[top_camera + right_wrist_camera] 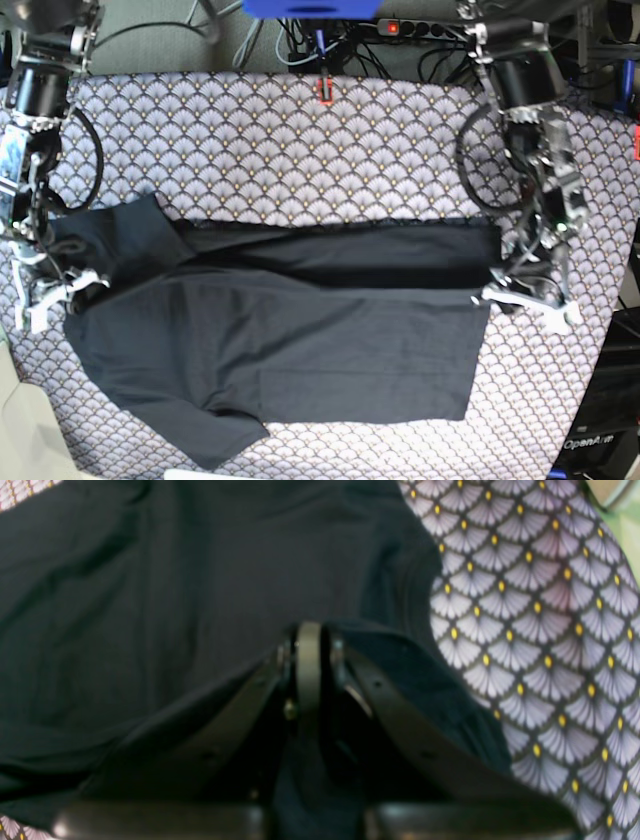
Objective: Fold the T-shirt properly
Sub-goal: 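Lift the gripped edge with both grippers and fold it over the shirt, then lower the folded edge onto the shirt with both grippers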
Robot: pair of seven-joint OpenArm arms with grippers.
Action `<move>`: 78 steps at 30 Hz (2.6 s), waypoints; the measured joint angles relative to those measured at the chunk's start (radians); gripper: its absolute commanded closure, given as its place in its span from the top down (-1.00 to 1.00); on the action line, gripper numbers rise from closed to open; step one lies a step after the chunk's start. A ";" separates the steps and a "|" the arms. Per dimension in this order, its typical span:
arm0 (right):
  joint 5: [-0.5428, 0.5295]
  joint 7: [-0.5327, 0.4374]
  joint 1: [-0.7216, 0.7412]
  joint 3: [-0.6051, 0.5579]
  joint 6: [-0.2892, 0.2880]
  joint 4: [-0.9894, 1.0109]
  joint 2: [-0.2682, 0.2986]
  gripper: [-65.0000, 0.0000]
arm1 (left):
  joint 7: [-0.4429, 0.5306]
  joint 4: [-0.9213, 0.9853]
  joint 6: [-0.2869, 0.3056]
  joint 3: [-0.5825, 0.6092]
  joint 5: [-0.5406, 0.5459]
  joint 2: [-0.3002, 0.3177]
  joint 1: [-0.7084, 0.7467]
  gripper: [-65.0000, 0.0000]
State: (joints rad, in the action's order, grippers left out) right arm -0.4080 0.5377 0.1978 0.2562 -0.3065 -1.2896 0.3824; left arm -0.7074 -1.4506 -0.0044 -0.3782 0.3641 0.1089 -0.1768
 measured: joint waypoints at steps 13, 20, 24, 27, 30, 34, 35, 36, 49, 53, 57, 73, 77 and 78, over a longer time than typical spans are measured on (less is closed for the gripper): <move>0.002 -0.027 0.066 -0.031 0.000 0.119 0.011 -1.00 | 0.011 0.151 0.000 0.034 -0.004 0.041 -0.105 -1.00; 0.081 -0.026 0.093 -0.070 0.000 0.125 0.010 -1.00 | 0.090 0.155 -0.004 0.132 -0.004 0.038 -0.105 -1.00; 0.115 -0.066 0.117 -0.075 0.003 0.121 0.004 -1.00 | 0.093 0.155 0.000 0.137 -0.003 0.038 -0.119 -1.00; 0.116 -0.067 0.127 -0.077 0.000 0.139 0.000 -1.00 | 0.098 0.155 0.000 0.129 -0.003 0.040 -0.120 -1.00; 0.142 -0.074 0.177 -0.078 0.000 0.212 0.000 -1.00 | 0.088 0.157 -0.001 0.135 -0.003 0.055 -0.127 -1.00; 0.186 -0.105 0.195 -0.078 0.000 0.254 -0.003 -1.00 | 0.102 0.157 0.001 0.134 -0.001 0.058 -0.142 -1.00; 0.201 -0.113 0.190 -0.078 0.000 0.256 -0.005 -1.00 | 0.102 0.157 0.000 0.134 0.000 0.058 -0.141 -1.00; 0.203 -0.119 0.189 -0.078 0.000 0.256 -0.010 -1.00 | 0.107 0.157 0.000 0.134 -0.001 0.058 -0.139 -1.00; 0.252 -0.134 0.202 -0.138 0.000 0.256 -0.027 -1.00 | 0.137 0.266 0.001 0.137 0.000 0.056 -0.180 -1.00; 0.252 -0.131 0.212 -0.135 0.000 0.256 -0.024 -0.63 | 0.143 0.264 0.004 0.137 0.000 0.055 -0.181 -0.84; 0.252 -0.132 0.203 -0.132 0.003 0.256 -0.022 -0.36 | 0.144 0.264 0.004 0.135 -0.001 0.057 -0.178 -0.37; 0.251 -0.131 0.083 -0.080 0.000 0.251 0.006 -0.35 | 0.134 0.148 0.004 0.130 0.002 0.057 -0.020 -0.50; 0.248 -0.139 0.082 0.005 0.000 0.251 0.040 -0.35 | 0.137 0.118 0.007 0.129 0.008 0.082 0.034 -0.50; 0.248 -0.138 0.082 0.027 0.000 0.251 0.051 -0.35 | 0.142 0.106 0.003 0.125 0.006 0.088 0.049 -0.50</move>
State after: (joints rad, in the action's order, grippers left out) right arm -0.1604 0.3992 0.2794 0.2829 -0.3065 -1.0386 0.4339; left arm -0.5659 -1.3441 -0.0010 -0.2535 0.3702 0.1967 -0.1276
